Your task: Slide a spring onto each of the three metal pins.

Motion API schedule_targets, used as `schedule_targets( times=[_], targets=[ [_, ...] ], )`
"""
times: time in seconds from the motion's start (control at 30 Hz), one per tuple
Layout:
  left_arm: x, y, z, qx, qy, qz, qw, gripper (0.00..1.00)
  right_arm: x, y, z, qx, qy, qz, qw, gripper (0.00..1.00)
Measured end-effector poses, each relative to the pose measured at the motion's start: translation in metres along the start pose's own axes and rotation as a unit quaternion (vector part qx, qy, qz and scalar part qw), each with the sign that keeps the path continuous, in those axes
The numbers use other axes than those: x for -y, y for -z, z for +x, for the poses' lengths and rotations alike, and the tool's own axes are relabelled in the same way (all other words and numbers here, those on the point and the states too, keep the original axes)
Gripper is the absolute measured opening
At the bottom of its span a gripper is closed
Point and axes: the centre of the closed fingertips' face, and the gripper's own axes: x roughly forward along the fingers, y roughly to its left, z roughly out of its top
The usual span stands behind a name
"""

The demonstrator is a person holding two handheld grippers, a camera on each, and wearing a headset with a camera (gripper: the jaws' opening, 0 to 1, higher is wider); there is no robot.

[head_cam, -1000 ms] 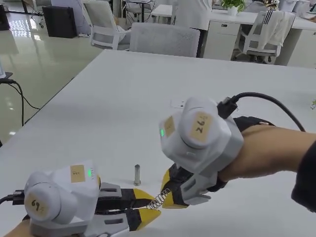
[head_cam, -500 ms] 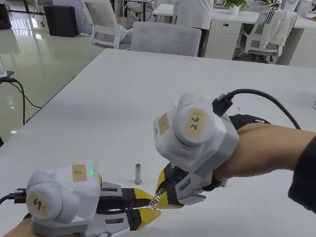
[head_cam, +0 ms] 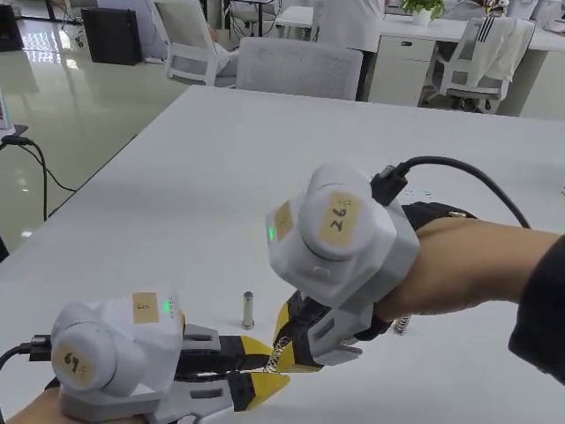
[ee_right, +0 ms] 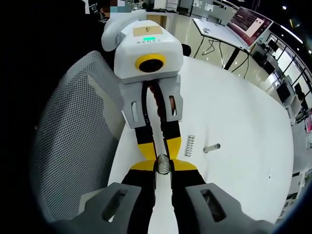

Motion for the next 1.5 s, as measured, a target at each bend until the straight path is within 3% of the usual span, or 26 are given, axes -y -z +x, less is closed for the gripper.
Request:
schedule_targets(
  times=[0.53, 1.5],
  targets=[
    [-0.001, 0.0, 0.002, 0.004, 0.0, -0.011, 0.9999, 0.04, 0.001, 0.002, 0.0, -0.002, 0.0, 0.006, 1.0, 0.08],
    [-0.004, 0.002, -0.002, 0.01, -0.009, -0.055, 0.9984, 0.35, 0.007, 0.014, -0.003, -0.014, 0.011, 0.019, 0.9997, 0.08]
  ],
)
